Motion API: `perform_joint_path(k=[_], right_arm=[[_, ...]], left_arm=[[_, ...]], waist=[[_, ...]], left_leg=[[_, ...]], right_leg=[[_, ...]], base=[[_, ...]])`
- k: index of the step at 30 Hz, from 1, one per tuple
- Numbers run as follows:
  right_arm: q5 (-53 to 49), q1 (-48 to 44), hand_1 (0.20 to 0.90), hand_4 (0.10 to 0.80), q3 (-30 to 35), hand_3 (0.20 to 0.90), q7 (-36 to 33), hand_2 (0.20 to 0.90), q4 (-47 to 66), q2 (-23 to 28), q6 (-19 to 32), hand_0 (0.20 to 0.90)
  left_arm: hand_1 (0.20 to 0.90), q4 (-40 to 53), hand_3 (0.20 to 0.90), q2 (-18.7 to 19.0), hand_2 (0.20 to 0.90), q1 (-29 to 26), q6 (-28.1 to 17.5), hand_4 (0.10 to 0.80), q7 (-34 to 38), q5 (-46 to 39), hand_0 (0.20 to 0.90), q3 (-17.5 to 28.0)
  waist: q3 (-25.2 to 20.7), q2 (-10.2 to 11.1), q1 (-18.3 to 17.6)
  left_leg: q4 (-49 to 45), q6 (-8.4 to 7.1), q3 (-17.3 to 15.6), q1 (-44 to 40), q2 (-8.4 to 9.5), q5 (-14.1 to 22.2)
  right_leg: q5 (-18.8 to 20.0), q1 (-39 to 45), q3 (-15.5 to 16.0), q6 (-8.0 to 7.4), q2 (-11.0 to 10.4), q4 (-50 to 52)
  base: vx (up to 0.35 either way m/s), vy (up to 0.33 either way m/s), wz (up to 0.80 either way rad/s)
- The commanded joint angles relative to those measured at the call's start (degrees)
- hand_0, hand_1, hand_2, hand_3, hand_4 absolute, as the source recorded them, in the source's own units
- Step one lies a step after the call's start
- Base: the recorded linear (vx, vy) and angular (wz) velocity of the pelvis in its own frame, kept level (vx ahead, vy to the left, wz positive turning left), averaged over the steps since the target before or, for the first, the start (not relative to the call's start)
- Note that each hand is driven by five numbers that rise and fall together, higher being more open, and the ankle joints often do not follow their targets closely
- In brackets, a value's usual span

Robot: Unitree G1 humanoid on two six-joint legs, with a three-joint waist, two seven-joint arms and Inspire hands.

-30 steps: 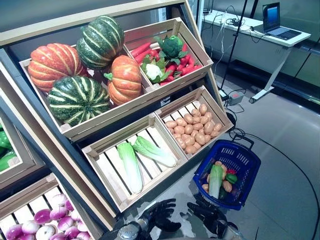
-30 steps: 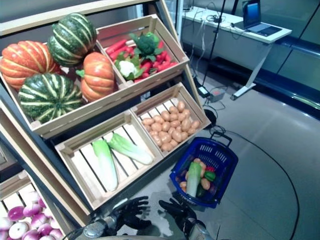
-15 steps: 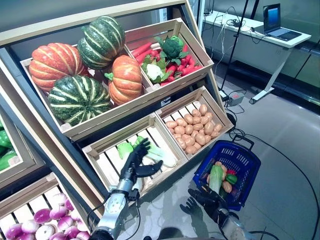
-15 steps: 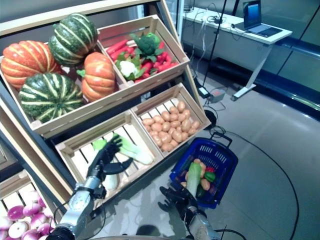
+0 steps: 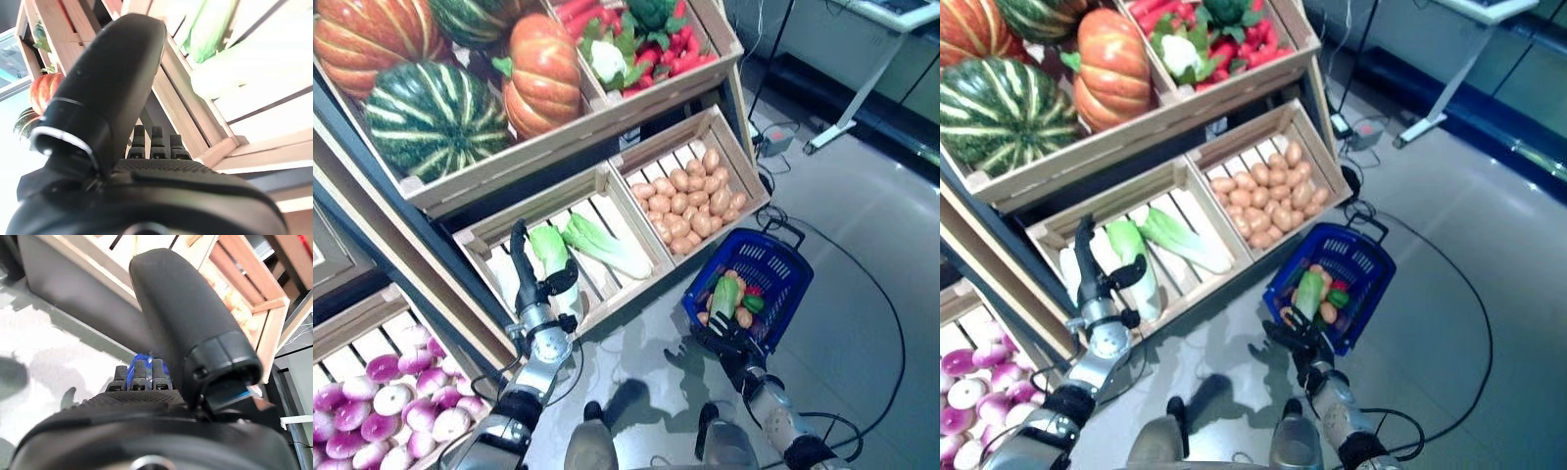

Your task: Put vegetables into the basket

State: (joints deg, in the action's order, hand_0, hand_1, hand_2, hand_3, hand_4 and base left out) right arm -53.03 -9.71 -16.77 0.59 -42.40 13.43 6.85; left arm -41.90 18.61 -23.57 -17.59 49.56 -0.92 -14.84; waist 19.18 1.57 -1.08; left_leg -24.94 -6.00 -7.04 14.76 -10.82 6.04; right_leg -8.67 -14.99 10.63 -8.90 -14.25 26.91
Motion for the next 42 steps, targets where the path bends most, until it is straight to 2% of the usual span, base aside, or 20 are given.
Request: perform_joint_path(k=[1, 5, 8, 14, 21, 22, 30, 35, 42], right_arm=[[-4.2, -3.6, 0.9, 0.8, -0.6, 0.9, -1.3, 0.9, 4.7, -0.3, 4.9, 0.9], [-5.2, -6.7, 0.9, 0.8, -1.9, 0.9, -2.0, 0.9, 2.7, -0.2, 4.7, 0.9], [-5.5, -8.0, 0.9, 0.8, -2.5, 0.9, -2.2, 0.9, 1.9, 0.1, 4.6, 0.9], [-7.3, -10.9, 0.9, 0.8, -2.6, 0.9, -0.8, 0.9, -1.8, 3.0, 5.7, 0.9], [-8.1, -14.6, 0.9, 0.8, -1.8, 0.9, -0.5, 0.9, -3.3, 4.7, 5.3, 0.9], [-8.2, -15.3, 0.9, 0.8, -1.8, 0.9, -0.5, 0.9, -3.6, 5.0, 5.0, 0.9], [-9.6, -18.8, 0.9, 0.8, -1.0, 0.9, -1.1, 0.9, -5.0, 7.7, 3.2, 0.9], [-11.0, -20.2, 0.9, 0.8, -0.2, 0.9, -0.2, 0.9, -6.6, 10.2, 2.0, 0.9], [-11.9, -20.8, 0.9, 0.8, -0.8, 0.9, -0.3, 0.9, -7.3, 10.8, 2.5, 0.9]], left_arm=[[0.9, -1.3, 0.9, 1.3, 0.9, -7.3, -2.1, 0.8, 4.6, -3.3, 0.9, 0.3], [0.9, -5.1, 0.9, 1.7, 0.9, -12.8, -0.6, 0.8, 5.5, -7.1, 0.9, 0.2], [0.9, -6.7, 0.9, 2.2, 0.9, -15.0, 0.1, 0.8, 6.3, -9.9, 0.9, 0.4], [0.9, -12.7, 0.9, 4.4, 0.9, -21.5, 0.6, 0.8, 8.6, -16.2, 0.9, 1.5], [0.9, -15.3, 0.9, 5.8, 0.9, -26.6, 2.0, 0.8, 7.9, -21.6, 0.9, 1.7], [0.9, -15.6, 0.9, 6.0, 0.9, -27.3, 2.4, 0.8, 7.8, -22.0, 0.9, 1.5], [0.9, -18.9, 0.9, 9.6, 0.9, -32.9, 4.6, 0.8, 1.9, -25.3, 0.9, -0.8], [0.9, -22.4, 0.9, 13.6, 0.9, -38.1, 6.8, 0.8, -4.2, -29.9, 0.9, -2.8], [0.9, -27.8, 0.9, 15.3, 0.9, -41.4, 9.6, 0.8, -8.7, -36.1, 0.9, -4.1]], waist=[[0.2, 1.1, -0.8], [2.1, 1.3, -1.6], [2.6, 1.4, -2.1], [4.3, 1.4, -3.7], [5.5, 1.6, -4.3], [5.8, 1.6, -4.3], [7.1, 1.8, -5.0], [8.4, 1.9, -5.8], [9.2, 2.1, -6.7]], left_leg=[[-9.5, 0.12, 0.7, 5.0, -1.31, 5.0], [-15.6, 0.33, 1.3, 9.7, -1.48, 7.7], [-17.9, 0.2, 1.6, 11.4, -1.52, 8.7], [-25.8, 0.15, 2.4, 16.8, -2.06, 12.3], [-30.9, -0.2, 3.4, 21.6, -2.0, 14.1], [-32.4, -0.59, 3.7, 21.8, -2.17, 16.1], [-36.2, -0.93, 4.2, 26.8, -2.68, 17.0], [-39.9, -0.83, 4.7, 32.1, -3.44, 17.6], [-42.6, -0.55, 4.5, 35.7, -4.0, 18.1]], right_leg=[[-2.9, -3.6, -2.3, 4.11, -0.5, 9.3], [-5.7, -9.5, -3.8, 3.95, -1.6, 16.7], [-6.6, -11.6, -4.4, 3.91, -1.7, 19.2], [-9.7, -17.7, -5.8, 4.38, -2.1, 26.4], [-10.7, -22.6, -6.5, 4.1, -2.5, 30.2], [-12.4, -22.9, -6.8, 3.62, -2.5, 31.6], [-12.5, -28.0, -7.6, 3.24, -2.5, 34.3], [-12.4, -33.2, -8.6, 2.98, -2.5, 37.3], [-12.1, -36.8, -8.9, 2.86, -2.6, 39.2]], base=[[-0.174, 0.021, 0.05], [-0.124, 0.021, 0.0], [-0.063, 0.048, 0.0], [-0.04, 0.055, -0.02], [-0.033, 0.031, 0.03], [0.024, 0.037, 0.0], [-0.027, 0.036, -0.02], [-0.053, 0.035, -0.05], [-0.011, 0.003, -0.02]])
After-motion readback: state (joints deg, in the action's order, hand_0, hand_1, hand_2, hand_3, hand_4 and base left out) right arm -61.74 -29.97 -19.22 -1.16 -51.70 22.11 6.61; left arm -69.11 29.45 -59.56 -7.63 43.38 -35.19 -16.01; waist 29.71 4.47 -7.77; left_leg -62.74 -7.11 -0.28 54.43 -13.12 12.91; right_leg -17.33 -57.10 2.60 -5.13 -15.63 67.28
